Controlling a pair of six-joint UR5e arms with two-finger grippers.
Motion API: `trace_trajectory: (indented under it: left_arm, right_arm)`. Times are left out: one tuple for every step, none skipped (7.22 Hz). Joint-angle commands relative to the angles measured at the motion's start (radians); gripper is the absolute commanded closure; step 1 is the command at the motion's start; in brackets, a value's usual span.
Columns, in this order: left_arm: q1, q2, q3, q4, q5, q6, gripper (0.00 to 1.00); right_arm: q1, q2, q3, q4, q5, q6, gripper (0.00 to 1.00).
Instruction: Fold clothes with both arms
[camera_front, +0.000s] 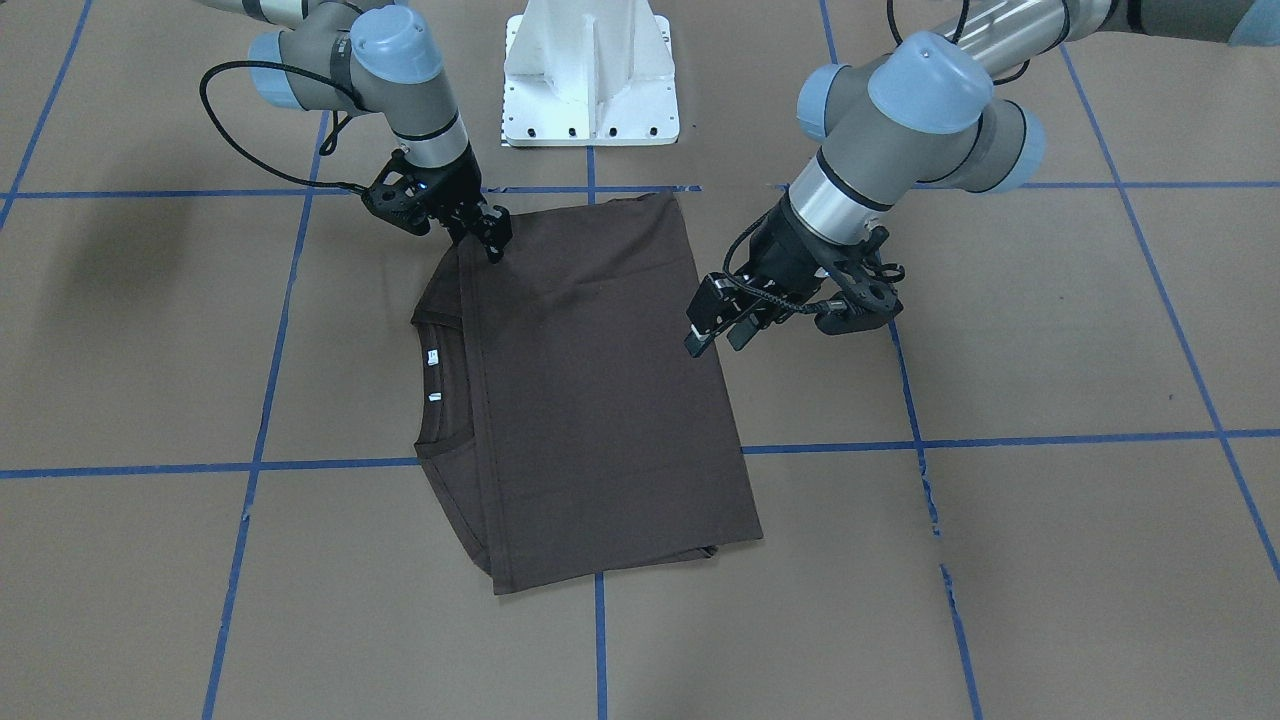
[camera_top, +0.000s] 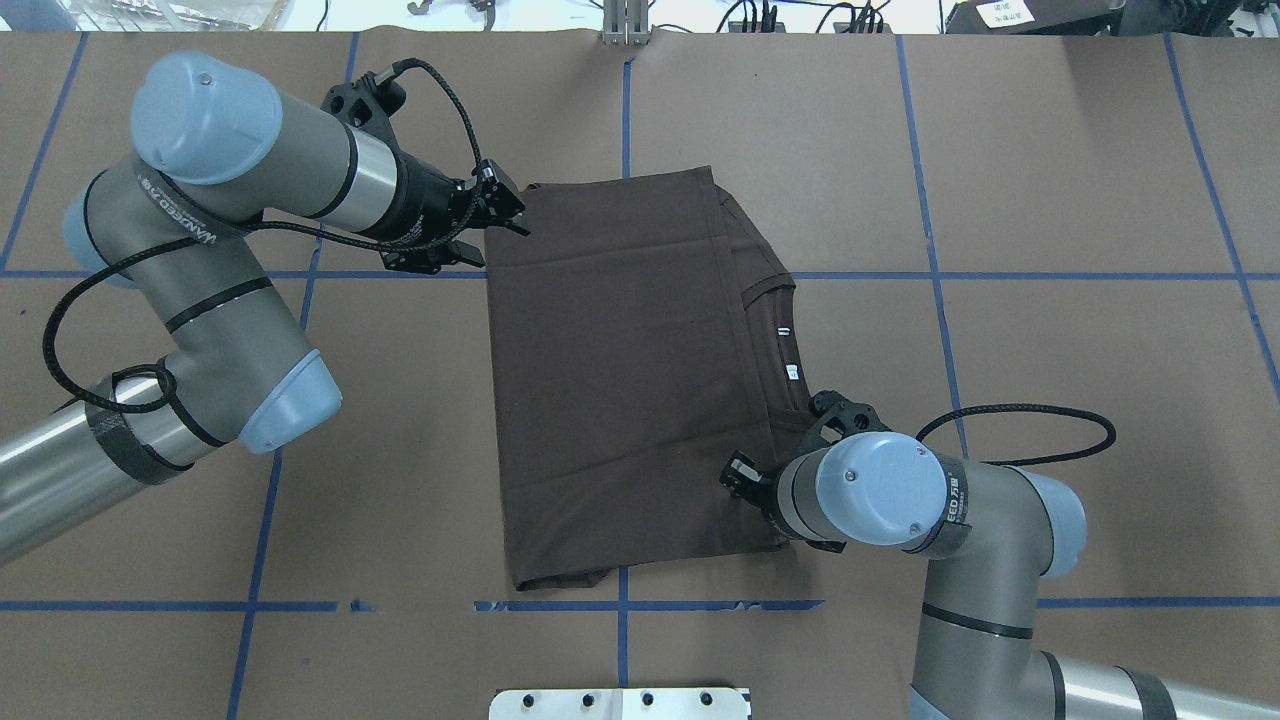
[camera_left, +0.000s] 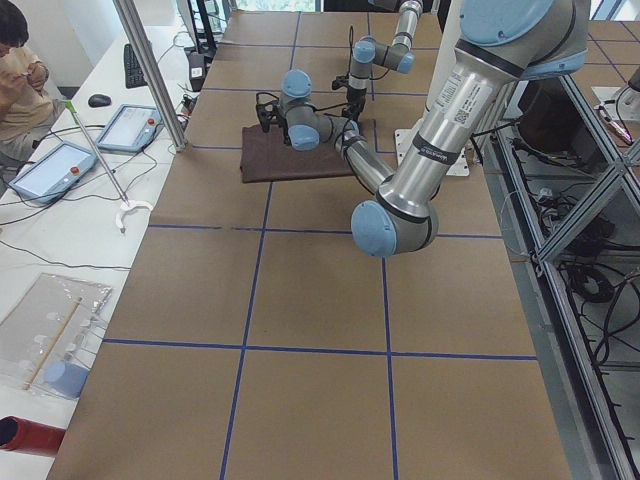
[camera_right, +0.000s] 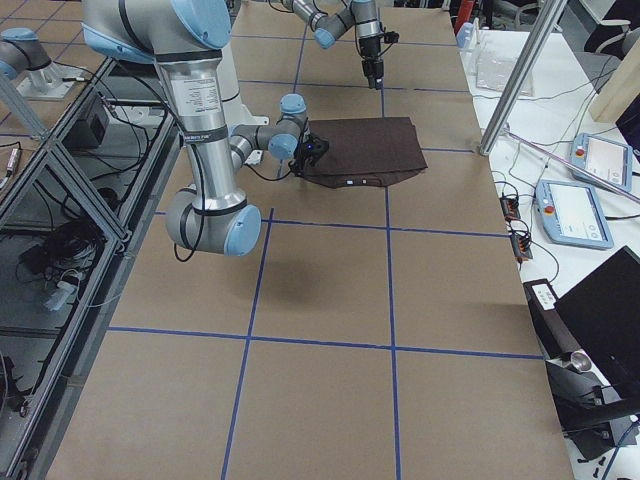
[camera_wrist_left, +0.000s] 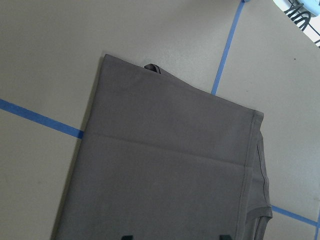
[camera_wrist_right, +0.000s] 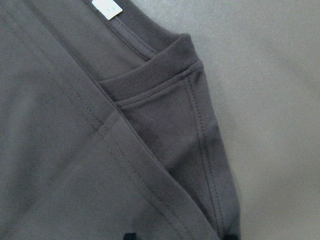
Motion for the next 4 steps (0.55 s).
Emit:
trace_trajectory:
  left_arm:
    - [0.0,-0.002,0.0,0.0,0.0,0.0,0.35]
    - [0.0,-0.002,0.0,0.002,0.0,0.0,0.35]
    - [0.0,0.0,0.0,0.0,0.0,0.0,0.35]
    - [0.0,-0.002,0.0,0.0,0.0,0.0,0.35]
  right_arm:
    - [0.009,-0.044,0.039,-0.002,0.007,-0.001,0.69]
    - [0.009,-0.06,0.045,-0.003,0.003,0.001,0.69]
    - [0.006,-0.064,0.045,-0.002,-0.001,0.001,0.69]
    - [0.003,-0.066,0.042,-0.003,-0.002,0.002,0.71]
